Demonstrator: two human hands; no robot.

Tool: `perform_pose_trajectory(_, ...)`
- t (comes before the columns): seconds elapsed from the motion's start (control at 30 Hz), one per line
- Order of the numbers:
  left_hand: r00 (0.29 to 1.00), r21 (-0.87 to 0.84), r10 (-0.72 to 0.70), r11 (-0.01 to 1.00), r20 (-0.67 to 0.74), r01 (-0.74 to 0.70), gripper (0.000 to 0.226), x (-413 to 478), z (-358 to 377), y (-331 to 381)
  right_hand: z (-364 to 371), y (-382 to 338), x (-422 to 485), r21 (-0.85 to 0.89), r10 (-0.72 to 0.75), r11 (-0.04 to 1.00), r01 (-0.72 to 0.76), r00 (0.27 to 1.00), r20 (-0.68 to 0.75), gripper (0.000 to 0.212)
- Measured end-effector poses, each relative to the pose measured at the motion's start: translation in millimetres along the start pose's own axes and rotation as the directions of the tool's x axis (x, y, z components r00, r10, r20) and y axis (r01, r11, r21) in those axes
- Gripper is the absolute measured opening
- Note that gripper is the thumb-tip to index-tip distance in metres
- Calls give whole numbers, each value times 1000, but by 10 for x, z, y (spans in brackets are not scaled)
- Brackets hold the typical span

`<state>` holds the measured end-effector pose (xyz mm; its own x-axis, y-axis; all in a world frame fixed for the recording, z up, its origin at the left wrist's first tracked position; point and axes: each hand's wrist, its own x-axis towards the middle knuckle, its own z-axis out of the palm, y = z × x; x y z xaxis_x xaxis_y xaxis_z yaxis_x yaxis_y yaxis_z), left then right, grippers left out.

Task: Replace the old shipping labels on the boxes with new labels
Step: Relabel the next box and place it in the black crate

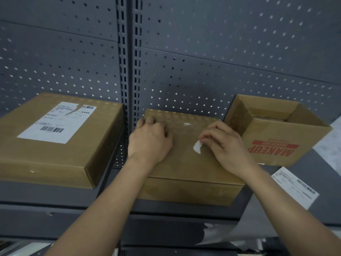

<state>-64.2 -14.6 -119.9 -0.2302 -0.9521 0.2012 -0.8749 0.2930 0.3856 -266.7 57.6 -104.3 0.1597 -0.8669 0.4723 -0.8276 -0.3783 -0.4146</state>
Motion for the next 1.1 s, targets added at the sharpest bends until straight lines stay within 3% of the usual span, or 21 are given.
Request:
perform_pose_trajectory(0.13,1000,5,-3,1000,6,3,43,4,-13,3,-67,-25,-4,57,7,998,-1,993,-114,17)
perform_pose_trajectory(0.23,1000,4,-10,1000,13,9,42,-4,-26,11,-113,-36,-50,91,43,995,-37,997,-60,8)
perform_pose_trajectory(0.4,1000,0,-12,1000,20,12,44,-9,-31,14,-64,2,-42,124,211,971,-202,976,-60,32)
perform_pose_trajectory(0.57,1000,7,-11,1000,17,11,43,-18,-34,26,-71,19,68,162,222,964,-210,973,-62,14)
perform_pose_trajectory(0.67,1000,-2,-11,1000,23,11,43,-19,-40,25,-67,27,168,272,250,937,-221,965,-77,6)
perform_pose_trajectory(0.77,1000,-6,-7,1000,20,7,44,-20,-40,23,-45,91,283,406,323,870,-278,945,-46,23)
perform_pose_trajectory(0.87,1000,-9,-4,1000,20,4,43,-10,-37,14,-12,183,411,284,305,916,-282,952,-37,17)
perform_pose_trajectory(1.1,1000,-9,-2,1000,16,2,43,-1,-27,11,90,258,675,193,268,944,-266,963,16,11)
